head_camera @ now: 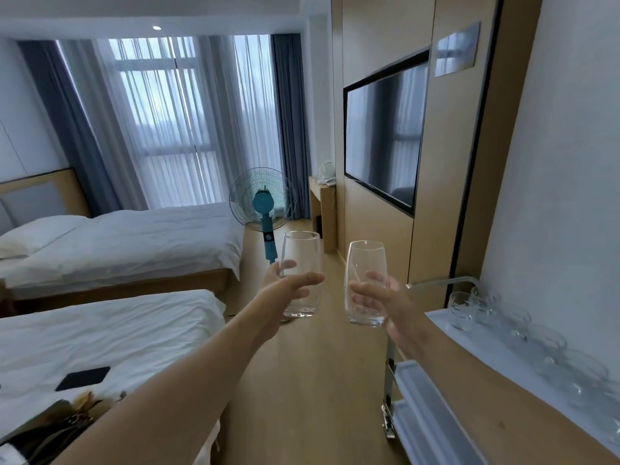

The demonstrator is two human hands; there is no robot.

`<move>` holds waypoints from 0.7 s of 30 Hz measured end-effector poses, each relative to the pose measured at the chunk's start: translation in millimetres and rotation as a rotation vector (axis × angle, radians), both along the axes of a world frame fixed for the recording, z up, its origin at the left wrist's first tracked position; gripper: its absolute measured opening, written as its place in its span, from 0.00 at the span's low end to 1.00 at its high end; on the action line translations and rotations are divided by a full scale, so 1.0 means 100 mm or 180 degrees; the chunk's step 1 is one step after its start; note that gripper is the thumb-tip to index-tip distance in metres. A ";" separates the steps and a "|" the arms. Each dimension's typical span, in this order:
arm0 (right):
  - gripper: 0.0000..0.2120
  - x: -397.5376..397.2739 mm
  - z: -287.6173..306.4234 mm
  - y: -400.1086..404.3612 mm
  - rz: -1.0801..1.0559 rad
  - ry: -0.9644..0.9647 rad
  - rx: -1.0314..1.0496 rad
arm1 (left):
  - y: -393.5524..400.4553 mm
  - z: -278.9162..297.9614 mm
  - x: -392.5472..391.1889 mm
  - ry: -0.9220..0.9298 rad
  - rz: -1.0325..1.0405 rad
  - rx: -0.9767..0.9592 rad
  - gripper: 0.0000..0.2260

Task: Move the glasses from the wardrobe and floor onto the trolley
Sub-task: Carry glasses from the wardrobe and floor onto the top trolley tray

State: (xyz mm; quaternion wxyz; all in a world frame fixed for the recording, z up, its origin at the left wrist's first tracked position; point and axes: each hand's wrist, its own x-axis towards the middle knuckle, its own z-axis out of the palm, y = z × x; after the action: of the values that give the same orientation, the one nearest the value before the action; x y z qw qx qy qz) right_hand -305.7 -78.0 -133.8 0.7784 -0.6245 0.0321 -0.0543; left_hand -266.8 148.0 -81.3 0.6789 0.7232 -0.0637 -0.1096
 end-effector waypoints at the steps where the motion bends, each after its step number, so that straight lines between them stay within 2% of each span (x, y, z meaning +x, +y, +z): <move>1: 0.50 0.13 -0.01 -0.06 -0.0002 -0.0011 0.0004 | -0.05 0.00 0.13 -0.0030 0.0001 0.0013 0.41; 5: 0.49 0.52 -0.14 -0.24 0.0010 0.0041 0.0088 | -0.23 -0.08 0.50 -0.0088 0.0019 0.0101 0.40; 13: 0.47 0.96 -0.38 -0.51 -0.0060 0.0146 0.0283 | -0.54 -0.24 1.08 0.0185 -0.0045 0.0064 0.41; 16: 0.46 1.12 -0.45 -0.58 -0.0164 0.0146 0.0314 | -0.68 -0.34 1.29 0.0260 -0.0232 0.0136 0.37; 21: 0.37 1.37 -0.62 -0.69 -0.0353 0.0182 0.0338 | -0.92 -0.54 1.78 0.0366 -0.0520 0.0158 0.32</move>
State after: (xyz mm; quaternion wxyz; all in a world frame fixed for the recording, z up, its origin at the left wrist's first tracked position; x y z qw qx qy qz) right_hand -169.1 -146.9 -195.8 0.8051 -0.5809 0.0917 -0.0776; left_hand -89.1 56.3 -135.0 0.6521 0.7248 -0.0807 -0.2073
